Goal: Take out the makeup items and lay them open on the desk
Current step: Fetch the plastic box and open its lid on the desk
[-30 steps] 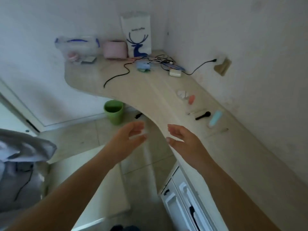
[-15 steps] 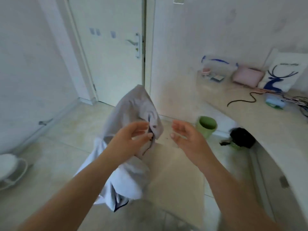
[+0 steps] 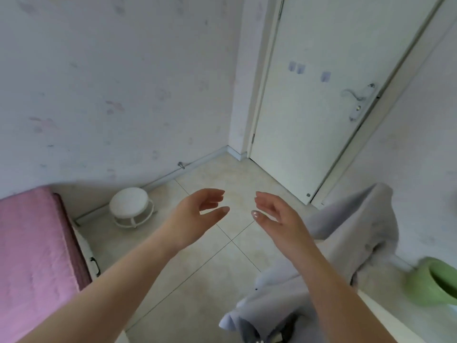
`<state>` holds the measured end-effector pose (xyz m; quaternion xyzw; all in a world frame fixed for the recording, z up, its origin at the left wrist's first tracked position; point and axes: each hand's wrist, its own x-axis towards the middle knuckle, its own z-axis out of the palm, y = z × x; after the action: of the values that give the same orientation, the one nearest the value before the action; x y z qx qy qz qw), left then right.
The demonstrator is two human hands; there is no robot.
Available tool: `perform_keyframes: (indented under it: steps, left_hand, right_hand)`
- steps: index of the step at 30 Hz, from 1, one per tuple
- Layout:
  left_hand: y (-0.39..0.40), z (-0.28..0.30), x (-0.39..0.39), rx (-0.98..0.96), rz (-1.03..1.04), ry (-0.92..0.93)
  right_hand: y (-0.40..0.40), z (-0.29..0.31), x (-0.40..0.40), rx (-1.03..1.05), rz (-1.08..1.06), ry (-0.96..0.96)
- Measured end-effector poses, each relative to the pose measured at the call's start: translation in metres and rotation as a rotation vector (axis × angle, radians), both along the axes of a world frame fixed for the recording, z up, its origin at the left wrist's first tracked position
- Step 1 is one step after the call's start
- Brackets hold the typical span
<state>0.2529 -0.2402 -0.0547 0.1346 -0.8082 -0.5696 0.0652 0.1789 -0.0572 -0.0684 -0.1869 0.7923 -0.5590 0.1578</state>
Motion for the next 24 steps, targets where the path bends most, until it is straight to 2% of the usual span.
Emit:
perform_keyframes:
  steps: [7, 14, 20, 24]
  left_hand:
    - [-0.069, -0.024, -0.061, 0.113, 0.089, -0.044]
    - [-0.131, -0.048, -0.198, 0.142, 0.074, -0.109]
    - [-0.156, -0.042, -0.334, 0.119, -0.031, -0.161]
    - [-0.146, -0.036, -0.414, 0.133, -0.118, -0.162]
  right_hand:
    - [-0.077, -0.022, -0.078, 0.01, 0.065, -0.038]
    - [-0.141, -0.058, -0.208, 0.01, 0.008, -0.073]
    - [-0.142, -0.051, -0.32, 0.05, -0.134, -0.087]
    - [-0.117, -0.047, -0.376, 0.055, -0.26, -0.121]
